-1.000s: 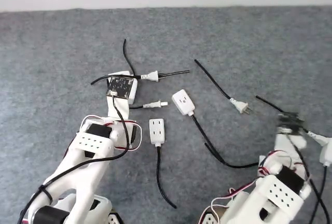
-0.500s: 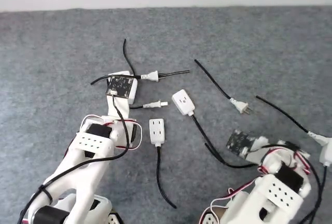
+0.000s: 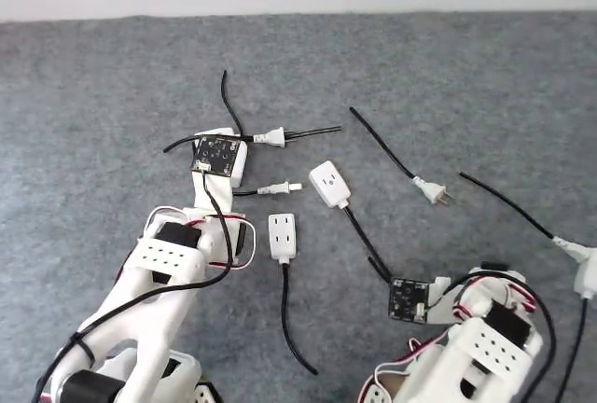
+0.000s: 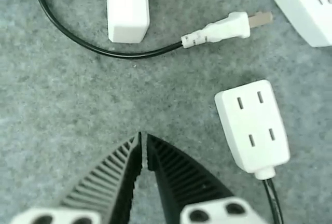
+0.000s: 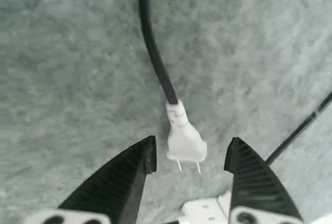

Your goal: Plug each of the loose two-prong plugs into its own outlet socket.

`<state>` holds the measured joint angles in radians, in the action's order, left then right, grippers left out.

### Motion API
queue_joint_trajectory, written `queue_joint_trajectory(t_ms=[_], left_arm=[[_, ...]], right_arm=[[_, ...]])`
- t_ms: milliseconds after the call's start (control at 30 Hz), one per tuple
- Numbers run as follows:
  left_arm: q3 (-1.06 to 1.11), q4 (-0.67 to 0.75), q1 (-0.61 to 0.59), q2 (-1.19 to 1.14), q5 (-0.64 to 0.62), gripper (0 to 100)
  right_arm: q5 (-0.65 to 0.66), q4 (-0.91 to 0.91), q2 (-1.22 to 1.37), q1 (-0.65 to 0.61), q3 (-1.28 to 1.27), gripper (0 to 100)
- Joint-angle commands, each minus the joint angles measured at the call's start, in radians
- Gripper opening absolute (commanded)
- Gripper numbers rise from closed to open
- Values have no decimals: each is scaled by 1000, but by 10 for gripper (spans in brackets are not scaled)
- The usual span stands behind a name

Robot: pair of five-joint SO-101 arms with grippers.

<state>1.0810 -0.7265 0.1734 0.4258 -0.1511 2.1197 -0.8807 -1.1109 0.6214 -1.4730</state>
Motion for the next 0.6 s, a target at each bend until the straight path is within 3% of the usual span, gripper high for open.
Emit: queue_joint_trajectory(t_ms=[0,167,400,567], left_arm=[[-7,25,-6,26,8,13],[-8,25,-6,25,8,13],[-8,25,-6,25,8,13],[-5,43,-6,23,8,13]], right_arm=[[18,21,-5,-27,-14,213],[66,36,-8,-28,-43,197],[69,286,-4,-28,-129,199],[72,311,-4,-31,-132,199]])
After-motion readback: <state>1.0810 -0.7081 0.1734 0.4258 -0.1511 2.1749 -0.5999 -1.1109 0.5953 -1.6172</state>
